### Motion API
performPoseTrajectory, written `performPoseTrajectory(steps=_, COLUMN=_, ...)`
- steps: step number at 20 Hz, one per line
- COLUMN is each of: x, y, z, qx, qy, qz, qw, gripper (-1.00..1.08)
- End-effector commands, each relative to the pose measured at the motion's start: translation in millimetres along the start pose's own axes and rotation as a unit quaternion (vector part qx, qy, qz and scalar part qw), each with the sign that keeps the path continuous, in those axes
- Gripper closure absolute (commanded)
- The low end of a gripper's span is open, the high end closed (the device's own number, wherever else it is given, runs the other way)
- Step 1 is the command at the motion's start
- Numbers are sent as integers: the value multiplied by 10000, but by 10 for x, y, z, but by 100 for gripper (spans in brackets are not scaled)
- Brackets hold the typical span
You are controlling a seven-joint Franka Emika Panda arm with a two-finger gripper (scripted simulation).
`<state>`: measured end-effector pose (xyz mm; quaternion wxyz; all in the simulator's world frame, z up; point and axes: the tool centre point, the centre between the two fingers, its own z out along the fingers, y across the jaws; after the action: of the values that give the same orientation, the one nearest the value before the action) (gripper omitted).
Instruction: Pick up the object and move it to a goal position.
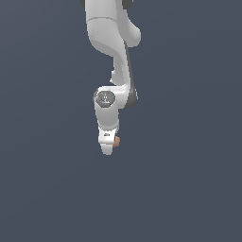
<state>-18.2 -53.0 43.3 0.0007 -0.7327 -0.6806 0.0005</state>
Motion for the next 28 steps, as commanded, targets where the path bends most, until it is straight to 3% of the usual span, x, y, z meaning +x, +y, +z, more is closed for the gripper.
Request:
performPoseTrajectory(steps=1, x=-1, y=10, z=40, qx=-8, qy=-1, qz=-1, qw=10000, gripper=-92)
performPoseTrajectory(steps=2, x=-1, y=10, z=43, qx=-8, qy=-1, qz=-1, qw=10000, gripper=-92)
performPoseTrajectory(steps=3, x=-1, y=10, z=43, qx=-8, qy=-1, qz=-1, qw=10000, gripper=108)
performPoseTrajectory(steps=17, x=2, y=26, z=-22, qx=-16, qy=-2, qz=-2, qw=10000, gripper=108)
performPoseTrajectory(steps=28, x=39, y=153, z=-701, qx=-12, qy=2, qz=-8, qw=10000, gripper=108)
